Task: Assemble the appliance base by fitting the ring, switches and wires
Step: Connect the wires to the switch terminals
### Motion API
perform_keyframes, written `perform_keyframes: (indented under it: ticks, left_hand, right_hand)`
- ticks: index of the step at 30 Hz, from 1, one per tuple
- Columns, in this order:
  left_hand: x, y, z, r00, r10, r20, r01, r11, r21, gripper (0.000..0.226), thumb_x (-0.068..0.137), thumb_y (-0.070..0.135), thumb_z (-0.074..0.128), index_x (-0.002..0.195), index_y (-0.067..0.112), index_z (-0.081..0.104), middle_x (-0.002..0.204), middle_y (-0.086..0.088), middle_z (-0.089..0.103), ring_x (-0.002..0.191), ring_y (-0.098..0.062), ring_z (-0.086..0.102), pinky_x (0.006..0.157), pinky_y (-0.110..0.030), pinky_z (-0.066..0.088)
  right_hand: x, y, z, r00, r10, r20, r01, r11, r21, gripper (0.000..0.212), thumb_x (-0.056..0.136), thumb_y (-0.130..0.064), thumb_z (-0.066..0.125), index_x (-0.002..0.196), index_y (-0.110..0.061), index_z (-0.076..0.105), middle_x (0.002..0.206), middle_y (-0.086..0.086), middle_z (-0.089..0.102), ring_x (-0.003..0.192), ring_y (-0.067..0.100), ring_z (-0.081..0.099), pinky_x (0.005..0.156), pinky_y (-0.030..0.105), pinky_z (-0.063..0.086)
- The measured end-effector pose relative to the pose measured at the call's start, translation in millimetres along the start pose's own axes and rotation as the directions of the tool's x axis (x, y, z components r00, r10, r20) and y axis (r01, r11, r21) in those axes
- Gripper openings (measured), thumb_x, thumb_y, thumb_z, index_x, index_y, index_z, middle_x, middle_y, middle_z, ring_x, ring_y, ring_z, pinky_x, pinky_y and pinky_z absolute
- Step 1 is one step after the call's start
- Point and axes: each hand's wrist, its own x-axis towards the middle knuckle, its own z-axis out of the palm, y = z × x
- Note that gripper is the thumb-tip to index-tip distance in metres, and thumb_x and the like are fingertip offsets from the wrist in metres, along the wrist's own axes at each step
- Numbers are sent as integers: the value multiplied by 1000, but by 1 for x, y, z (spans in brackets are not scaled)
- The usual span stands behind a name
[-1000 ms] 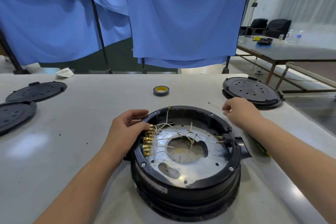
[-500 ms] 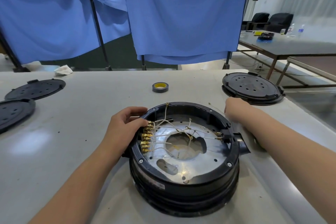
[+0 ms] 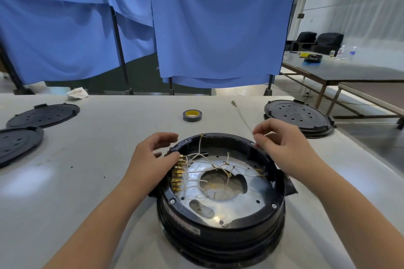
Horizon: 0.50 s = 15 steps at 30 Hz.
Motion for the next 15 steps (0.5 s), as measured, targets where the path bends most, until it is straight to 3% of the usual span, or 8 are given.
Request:
perform_keyframes:
  ticks: [3, 6, 8, 12, 15]
  left_hand:
    - [-8, 9, -1, 978, 204, -40, -199, 975, 104, 39, 78, 11, 74, 108, 34, 64, 109, 22, 64, 109, 7, 54, 98, -20, 40]
    - [-19, 18, 3, 906, 422, -24, -409, 889, 207, 41, 76, 19, 78, 110, 33, 62, 110, 23, 61, 111, 5, 53, 93, -6, 36]
    - [-24, 22, 7, 852, 522, 39, -514, 819, 256, 40, 76, 19, 80, 111, 29, 63, 108, 20, 61, 108, 0, 55, 93, -8, 38]
    - [-32, 26, 15, 798, 579, 167, -598, 730, 330, 28, 76, 31, 74, 103, 26, 70, 99, 18, 64, 99, -2, 56, 85, -19, 45]
    - [-34, 24, 18, 848, 492, 195, -529, 803, 274, 18, 79, 27, 76, 96, 32, 70, 91, 21, 66, 93, -1, 58, 80, -12, 43]
  right_hand:
    - [-12, -16, 11, 993, -112, 44, 113, 993, -36, 21, 86, -6, 67, 82, -26, 66, 73, -10, 70, 71, 4, 67, 67, 17, 53]
    - [-24, -21, 24, 981, -157, 112, 161, 987, -26, 23, 83, -3, 69, 82, -27, 66, 78, -12, 69, 76, 3, 67, 73, 17, 53]
    - [-30, -21, 30, 971, -199, 133, 209, 975, -72, 24, 83, -4, 70, 83, -28, 66, 79, -13, 68, 80, 3, 65, 76, 18, 51]
    - [-33, -21, 31, 963, -247, 111, 253, 966, -48, 23, 81, -3, 71, 83, -26, 67, 80, -16, 67, 80, 3, 66, 76, 18, 51]
    - [-35, -20, 30, 961, -257, 103, 259, 966, -3, 24, 80, -2, 72, 83, -26, 68, 82, -16, 68, 80, 5, 67, 76, 20, 53]
